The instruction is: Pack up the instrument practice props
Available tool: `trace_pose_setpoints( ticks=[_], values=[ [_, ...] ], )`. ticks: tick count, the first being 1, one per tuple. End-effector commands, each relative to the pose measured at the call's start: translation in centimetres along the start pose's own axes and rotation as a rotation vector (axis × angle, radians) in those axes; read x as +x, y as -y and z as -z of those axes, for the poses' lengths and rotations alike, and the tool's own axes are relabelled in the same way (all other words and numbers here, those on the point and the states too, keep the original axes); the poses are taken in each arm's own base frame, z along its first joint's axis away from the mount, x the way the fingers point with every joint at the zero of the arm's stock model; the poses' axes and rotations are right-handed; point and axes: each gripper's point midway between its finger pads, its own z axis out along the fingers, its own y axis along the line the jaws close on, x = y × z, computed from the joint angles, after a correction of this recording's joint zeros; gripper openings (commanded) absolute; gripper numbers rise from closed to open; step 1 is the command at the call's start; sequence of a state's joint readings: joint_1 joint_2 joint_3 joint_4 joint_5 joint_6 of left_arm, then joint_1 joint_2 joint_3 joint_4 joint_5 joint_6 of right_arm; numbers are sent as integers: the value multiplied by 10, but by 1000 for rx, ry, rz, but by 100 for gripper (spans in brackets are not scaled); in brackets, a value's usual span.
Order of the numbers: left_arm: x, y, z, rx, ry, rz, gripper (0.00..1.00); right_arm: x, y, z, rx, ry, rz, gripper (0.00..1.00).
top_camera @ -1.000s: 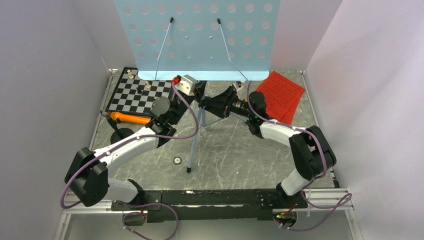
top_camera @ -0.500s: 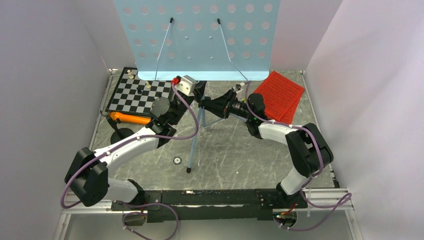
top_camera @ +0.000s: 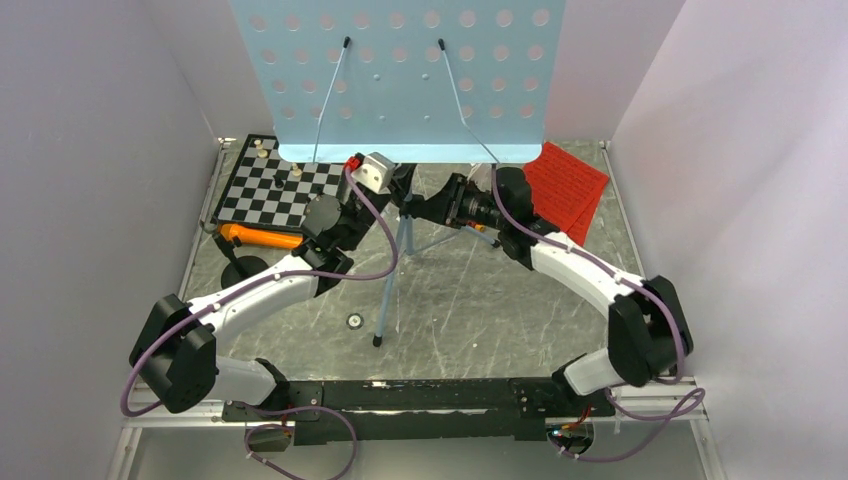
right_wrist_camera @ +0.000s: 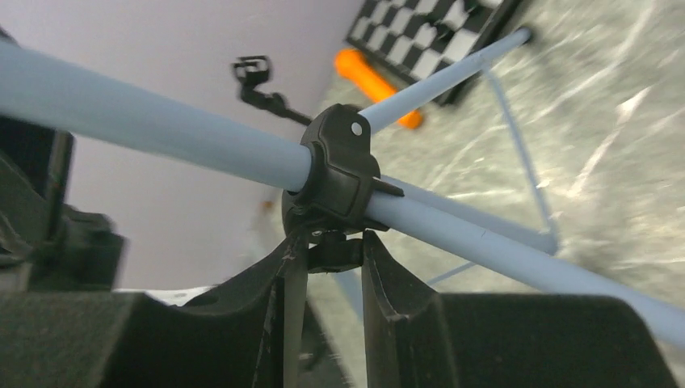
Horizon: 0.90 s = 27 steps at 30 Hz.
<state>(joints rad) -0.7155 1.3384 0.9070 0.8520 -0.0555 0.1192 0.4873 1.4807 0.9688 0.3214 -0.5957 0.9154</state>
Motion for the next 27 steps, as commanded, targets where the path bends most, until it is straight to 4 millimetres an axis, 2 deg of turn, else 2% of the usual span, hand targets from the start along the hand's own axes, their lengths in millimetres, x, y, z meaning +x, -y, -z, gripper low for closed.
trace_pose_setpoints(
  ticks=[1, 3, 6, 7, 9, 10, 11, 13, 17, 20, 27],
  values=[
    [23, 14, 6, 71, -78, -57, 0, -46, 13, 24, 234, 203, 502, 0],
    [23, 15, 5, 73, -80, -49, 0, -48, 20, 29, 323, 256, 588, 0],
    [25, 15, 4, 73, -84, -46, 0, -50, 19, 32, 322, 248, 506, 0],
    [25, 16, 4, 74, -84, -45, 0, -49, 17, 30, 305, 229, 473, 11],
    [25, 16, 4, 73, -83, -46, 0, -47, 12, 28, 273, 202, 411, 40],
    [25, 16, 4, 74, -83, -46, 0, -47, 9, 28, 253, 194, 385, 49],
    [24, 16, 4, 74, -83, -48, 0, -46, 6, 28, 231, 188, 363, 55],
    [24, 15, 5, 73, -82, -53, 0, -44, 0, 27, 188, 176, 308, 62],
    [22, 14, 6, 68, -78, -56, 0, -41, -3, 26, 100, 160, 195, 64],
    [22, 15, 6, 72, -77, -53, 0, -37, -6, 23, 32, 138, 122, 62],
    [22, 14, 7, 67, -78, -55, 0, -29, -15, 15, -61, 74, 74, 59]
  ],
)
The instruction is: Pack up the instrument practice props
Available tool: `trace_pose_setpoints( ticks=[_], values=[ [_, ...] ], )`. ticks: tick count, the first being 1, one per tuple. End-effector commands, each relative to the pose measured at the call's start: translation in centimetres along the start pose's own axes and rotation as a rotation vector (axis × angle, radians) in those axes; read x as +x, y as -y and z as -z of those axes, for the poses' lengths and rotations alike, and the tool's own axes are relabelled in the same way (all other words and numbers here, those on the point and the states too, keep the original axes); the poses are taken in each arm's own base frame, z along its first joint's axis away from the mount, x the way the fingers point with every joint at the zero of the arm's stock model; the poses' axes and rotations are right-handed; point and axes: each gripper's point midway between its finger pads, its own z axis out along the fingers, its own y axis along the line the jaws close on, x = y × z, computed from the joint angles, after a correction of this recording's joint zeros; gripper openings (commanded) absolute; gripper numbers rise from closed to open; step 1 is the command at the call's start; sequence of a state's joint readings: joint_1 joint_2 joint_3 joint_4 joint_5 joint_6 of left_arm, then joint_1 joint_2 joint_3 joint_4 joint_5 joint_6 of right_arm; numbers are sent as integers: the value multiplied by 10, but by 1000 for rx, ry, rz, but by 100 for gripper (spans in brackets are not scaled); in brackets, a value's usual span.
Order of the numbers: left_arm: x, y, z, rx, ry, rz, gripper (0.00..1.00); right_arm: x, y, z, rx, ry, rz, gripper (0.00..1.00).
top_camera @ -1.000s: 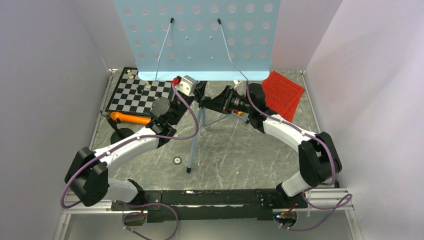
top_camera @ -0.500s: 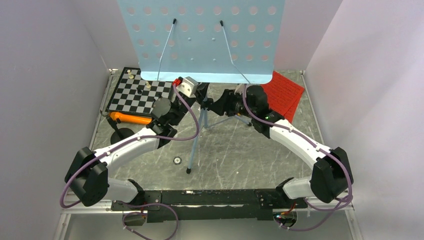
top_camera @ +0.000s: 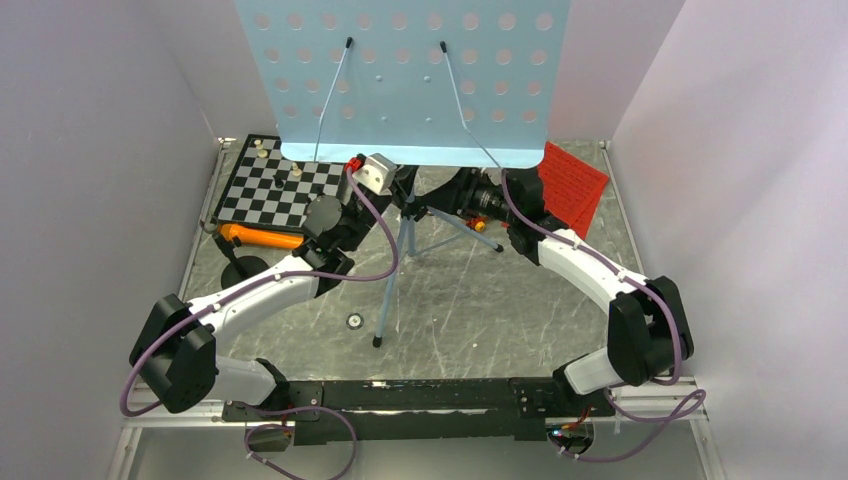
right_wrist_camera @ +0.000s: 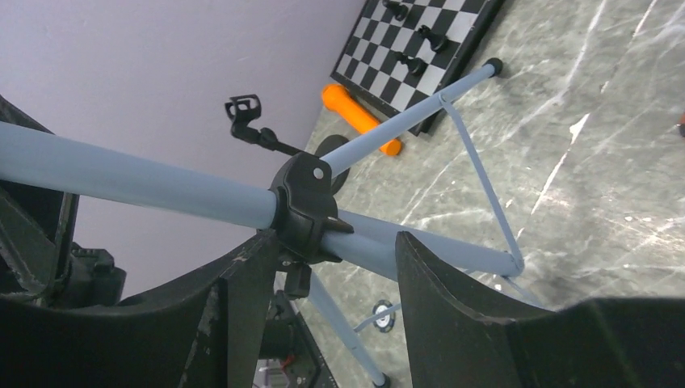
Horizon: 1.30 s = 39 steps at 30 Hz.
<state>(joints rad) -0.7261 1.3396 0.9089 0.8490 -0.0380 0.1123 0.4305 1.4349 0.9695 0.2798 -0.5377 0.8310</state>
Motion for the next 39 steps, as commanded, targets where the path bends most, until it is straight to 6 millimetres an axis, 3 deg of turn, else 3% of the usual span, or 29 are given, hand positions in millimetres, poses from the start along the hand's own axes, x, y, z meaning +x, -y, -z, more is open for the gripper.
trace_pose_setpoints(
  ticks=[1, 12, 22, 29, 39],
  values=[
    [22, 6, 7, 39, -80, -66, 0, -2, -28, 1, -129, -18, -8, 59],
    [23, 4, 8, 29, -84, -73, 0, 26, -29, 8, -154, -86, 1, 53],
    [21, 2, 9, 25, -85, -83, 0, 34, -30, 21, -136, -78, -2, 67],
    [22, 5, 8, 34, -86, -68, 0, 41, -30, 15, -129, -99, -10, 58],
    [21, 8, 9, 42, -87, -73, 0, 21, -26, -2, -103, -42, -12, 47]
  ],
)
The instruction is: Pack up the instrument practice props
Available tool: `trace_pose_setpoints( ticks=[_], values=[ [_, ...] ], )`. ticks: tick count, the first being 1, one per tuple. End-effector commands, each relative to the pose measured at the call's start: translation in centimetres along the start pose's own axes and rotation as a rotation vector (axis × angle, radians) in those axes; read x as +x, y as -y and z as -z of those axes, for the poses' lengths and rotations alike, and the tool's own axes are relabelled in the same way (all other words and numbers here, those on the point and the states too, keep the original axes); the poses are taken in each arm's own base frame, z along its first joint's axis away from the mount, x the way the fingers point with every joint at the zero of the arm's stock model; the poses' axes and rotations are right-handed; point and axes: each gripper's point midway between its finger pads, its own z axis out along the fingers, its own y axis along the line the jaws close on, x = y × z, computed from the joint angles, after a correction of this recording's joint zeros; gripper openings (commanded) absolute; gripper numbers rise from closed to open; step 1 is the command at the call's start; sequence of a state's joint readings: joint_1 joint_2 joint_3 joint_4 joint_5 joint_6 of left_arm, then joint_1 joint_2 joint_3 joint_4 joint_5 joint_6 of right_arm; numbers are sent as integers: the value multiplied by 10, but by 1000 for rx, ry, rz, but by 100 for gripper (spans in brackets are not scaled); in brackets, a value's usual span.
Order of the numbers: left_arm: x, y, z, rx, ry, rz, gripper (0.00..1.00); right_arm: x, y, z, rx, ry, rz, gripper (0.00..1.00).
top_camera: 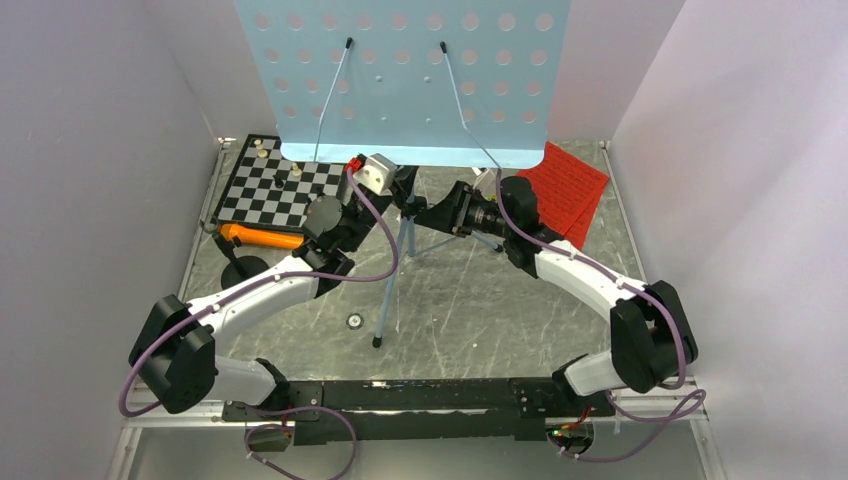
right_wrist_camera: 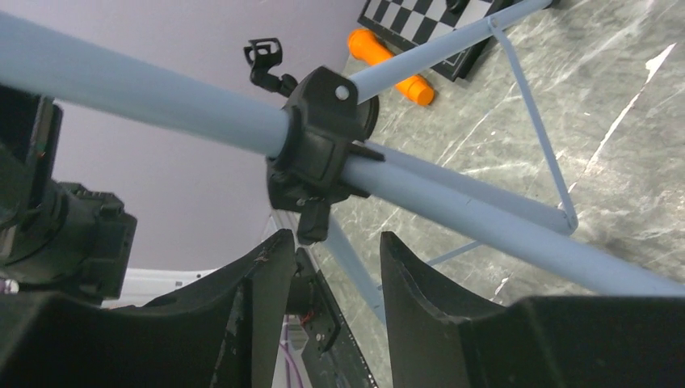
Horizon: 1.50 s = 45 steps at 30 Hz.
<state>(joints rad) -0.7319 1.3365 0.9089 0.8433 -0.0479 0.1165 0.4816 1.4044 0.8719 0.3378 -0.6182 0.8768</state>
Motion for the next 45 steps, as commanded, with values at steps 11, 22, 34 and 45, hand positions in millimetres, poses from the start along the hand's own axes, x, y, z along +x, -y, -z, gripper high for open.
trace_pose_setpoints(
  ticks=[11, 22, 34, 45],
  values=[
    [23, 11, 9, 56, -93, -67, 0, -34, -12, -14, -20, 94, 52, 39],
    [24, 14, 8, 61, -98, -52, 0, -34, 14, 0, 125, 192, 312, 0],
    [32, 19, 7, 70, -139, -30, 0, -24, 36, 43, 606, 338, 1223, 0],
    [42, 23, 6, 75, -152, 3, 0, 2, 12, 49, 963, 264, 2024, 0]
  ],
)
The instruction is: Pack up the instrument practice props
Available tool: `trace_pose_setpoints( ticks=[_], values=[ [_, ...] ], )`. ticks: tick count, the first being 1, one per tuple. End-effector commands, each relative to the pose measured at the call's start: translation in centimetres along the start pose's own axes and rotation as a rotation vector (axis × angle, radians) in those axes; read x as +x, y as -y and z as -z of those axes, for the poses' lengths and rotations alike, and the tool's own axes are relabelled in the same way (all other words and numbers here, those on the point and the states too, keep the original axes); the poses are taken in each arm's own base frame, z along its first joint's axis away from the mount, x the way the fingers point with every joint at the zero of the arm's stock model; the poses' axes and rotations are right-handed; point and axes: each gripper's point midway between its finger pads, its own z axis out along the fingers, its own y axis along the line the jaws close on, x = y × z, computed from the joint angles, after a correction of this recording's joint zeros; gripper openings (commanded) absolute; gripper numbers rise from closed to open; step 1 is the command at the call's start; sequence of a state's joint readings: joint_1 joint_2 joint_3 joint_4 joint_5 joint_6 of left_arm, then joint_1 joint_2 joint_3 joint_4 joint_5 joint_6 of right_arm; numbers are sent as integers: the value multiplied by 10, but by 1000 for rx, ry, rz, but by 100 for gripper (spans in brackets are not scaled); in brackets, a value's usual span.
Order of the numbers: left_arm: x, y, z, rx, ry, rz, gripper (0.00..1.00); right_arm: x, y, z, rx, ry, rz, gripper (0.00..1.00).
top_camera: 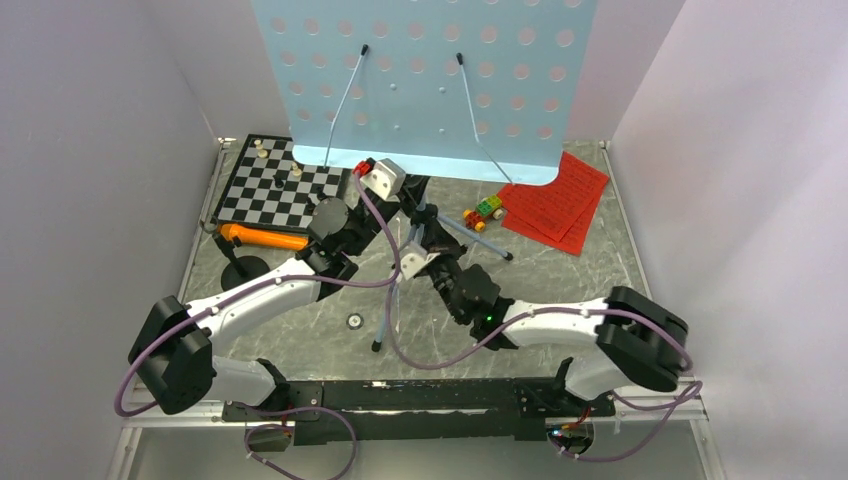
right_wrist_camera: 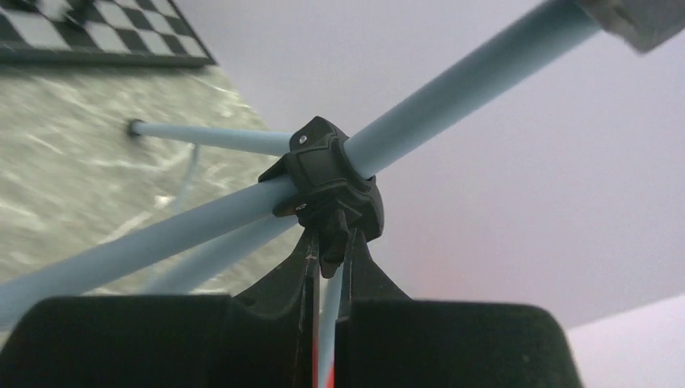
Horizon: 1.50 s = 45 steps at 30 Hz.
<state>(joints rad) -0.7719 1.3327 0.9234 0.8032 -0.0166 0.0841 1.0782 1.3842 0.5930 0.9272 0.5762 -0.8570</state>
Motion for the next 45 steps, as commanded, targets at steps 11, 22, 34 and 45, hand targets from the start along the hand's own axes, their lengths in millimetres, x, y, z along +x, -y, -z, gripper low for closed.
trace_pose_setpoints(
  ticks=[11, 22, 34, 45],
  values=[
    [49, -4, 7, -1, -159, -50, 0, 13, 3, 31, 157, -62, 511, 0],
    [49, -13, 7, -45, -174, -75, 0, -6, 26, 31, 117, -198, -89, 98],
    [52, -16, 9, -67, -176, -69, 0, -14, -11, 86, -218, -212, -959, 100],
    [56, -6, 16, -31, -195, -55, 0, -10, 13, 53, -337, -235, -1439, 98]
  ],
)
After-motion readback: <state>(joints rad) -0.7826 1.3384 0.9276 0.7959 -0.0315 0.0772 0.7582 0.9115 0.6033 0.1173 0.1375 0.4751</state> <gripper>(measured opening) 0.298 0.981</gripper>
